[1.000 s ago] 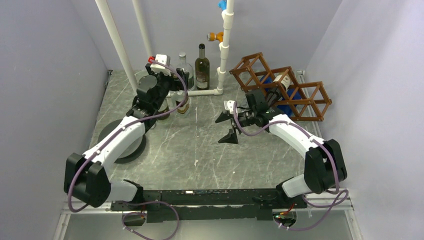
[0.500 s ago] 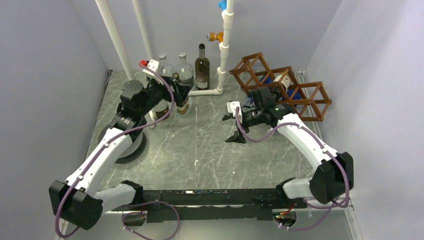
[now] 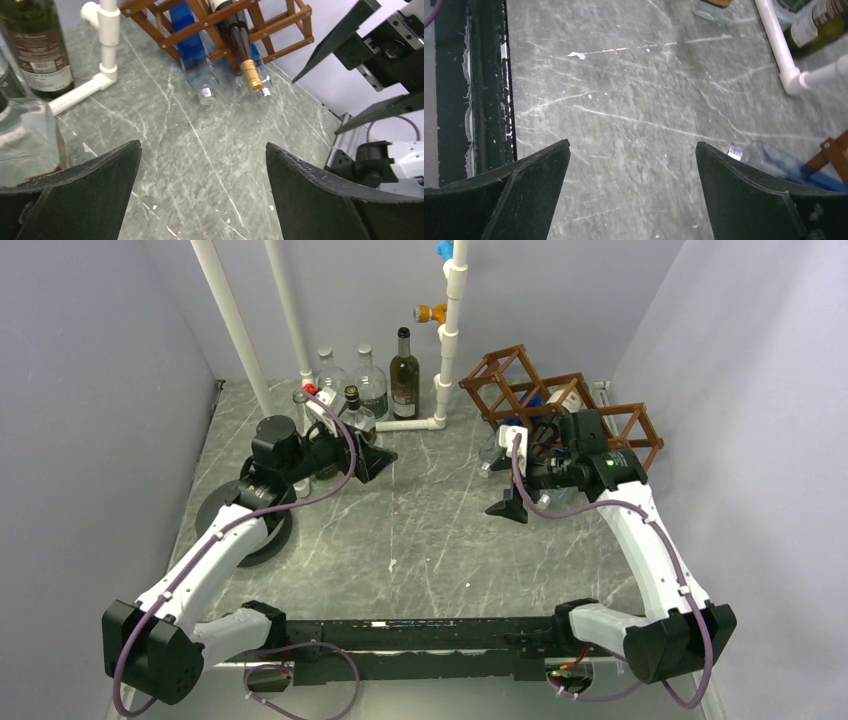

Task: Take the wine bottle off the wine rack
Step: Place the wine bottle at the center of the board, then pick up the wine bottle from the wine rack.

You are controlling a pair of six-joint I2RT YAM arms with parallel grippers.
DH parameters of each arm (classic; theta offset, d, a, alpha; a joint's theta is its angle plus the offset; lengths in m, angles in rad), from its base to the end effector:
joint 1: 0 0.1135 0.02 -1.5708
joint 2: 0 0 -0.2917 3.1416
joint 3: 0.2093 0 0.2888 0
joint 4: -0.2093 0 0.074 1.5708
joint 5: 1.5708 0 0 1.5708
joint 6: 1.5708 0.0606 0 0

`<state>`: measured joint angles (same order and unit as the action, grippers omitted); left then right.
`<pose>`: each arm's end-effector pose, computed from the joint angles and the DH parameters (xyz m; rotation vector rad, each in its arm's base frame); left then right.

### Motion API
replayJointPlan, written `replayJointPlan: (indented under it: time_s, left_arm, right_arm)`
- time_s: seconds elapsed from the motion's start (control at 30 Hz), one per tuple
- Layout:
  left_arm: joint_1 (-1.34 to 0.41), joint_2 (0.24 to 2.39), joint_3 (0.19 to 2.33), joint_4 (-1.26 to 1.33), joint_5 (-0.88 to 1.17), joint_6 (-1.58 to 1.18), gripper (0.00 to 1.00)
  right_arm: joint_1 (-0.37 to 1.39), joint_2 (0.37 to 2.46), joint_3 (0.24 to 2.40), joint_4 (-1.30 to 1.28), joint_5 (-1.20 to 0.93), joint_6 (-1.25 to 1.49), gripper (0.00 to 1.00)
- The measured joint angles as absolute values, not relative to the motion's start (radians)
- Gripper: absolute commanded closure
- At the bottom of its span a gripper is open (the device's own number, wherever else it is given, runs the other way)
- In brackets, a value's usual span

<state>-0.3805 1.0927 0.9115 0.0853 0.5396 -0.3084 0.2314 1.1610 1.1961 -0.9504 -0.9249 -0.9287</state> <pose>0.2669 -0.1403 0.3685 0.4862 1.6770 -0.9603 0.2335 0.1047 0.3634 -1.4684 1.5827 0.7500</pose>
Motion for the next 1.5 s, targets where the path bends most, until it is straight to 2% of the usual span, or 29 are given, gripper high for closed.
replayJointPlan:
  time_s: [0.3, 0.73, 1.07, 1.5]
  left_arm:
    - [-0.377, 1.115, 0.907, 0.072, 0.619, -0.368, 0.0]
    - [-0.368, 1.121, 0.904, 0.063, 0.684, -0.436, 0.0]
    - [-0.363, 1.128, 0.894, 0.103, 0.744, -0.474, 0.04]
    - [-0.433, 1.177, 0.831, 0.262, 0.783, -0.626, 0.0]
  right_arm:
    - [0.116, 1.108, 1.191, -0.978, -0.886, -0.772, 0.0]
    - [-0.178, 1.052, 1.04, -0.784, -1.005, -0.406, 0.0]
    - [-0.237, 1.047, 0.963, -0.635, -1.058, -0.23, 0.0]
    - [-0.287, 1.039, 0.902, -0.525, -1.108, -0.126, 0.0]
